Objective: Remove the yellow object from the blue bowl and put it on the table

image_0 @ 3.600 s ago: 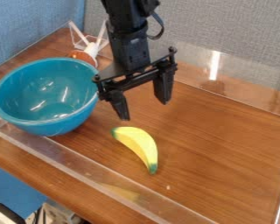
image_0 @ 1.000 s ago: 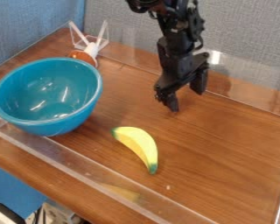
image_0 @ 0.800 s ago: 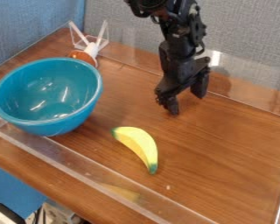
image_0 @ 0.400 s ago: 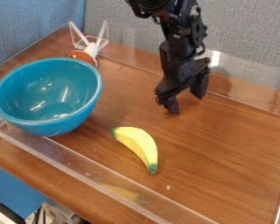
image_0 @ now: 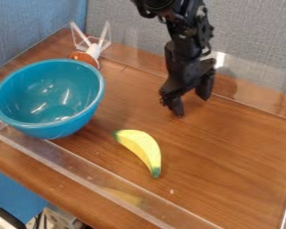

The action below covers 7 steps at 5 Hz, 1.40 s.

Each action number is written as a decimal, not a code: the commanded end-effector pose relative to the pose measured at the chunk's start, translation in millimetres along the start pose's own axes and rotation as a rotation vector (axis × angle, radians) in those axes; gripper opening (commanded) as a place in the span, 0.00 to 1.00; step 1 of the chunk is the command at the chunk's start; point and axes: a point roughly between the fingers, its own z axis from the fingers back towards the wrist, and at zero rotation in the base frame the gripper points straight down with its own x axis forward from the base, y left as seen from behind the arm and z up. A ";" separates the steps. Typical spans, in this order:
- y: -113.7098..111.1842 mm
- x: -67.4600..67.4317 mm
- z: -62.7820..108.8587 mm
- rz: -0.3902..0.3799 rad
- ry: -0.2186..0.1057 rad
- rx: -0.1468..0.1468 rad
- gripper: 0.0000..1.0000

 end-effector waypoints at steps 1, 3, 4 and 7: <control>-0.5 -1.3 -7.4 -0.013 -0.008 0.000 1.00; 3.6 -0.1 -18.1 -0.019 -0.017 0.019 1.00; 5.3 0.7 -21.3 -0.022 -0.021 0.030 1.00; 11.1 1.2 -24.9 -0.048 -0.040 0.060 0.00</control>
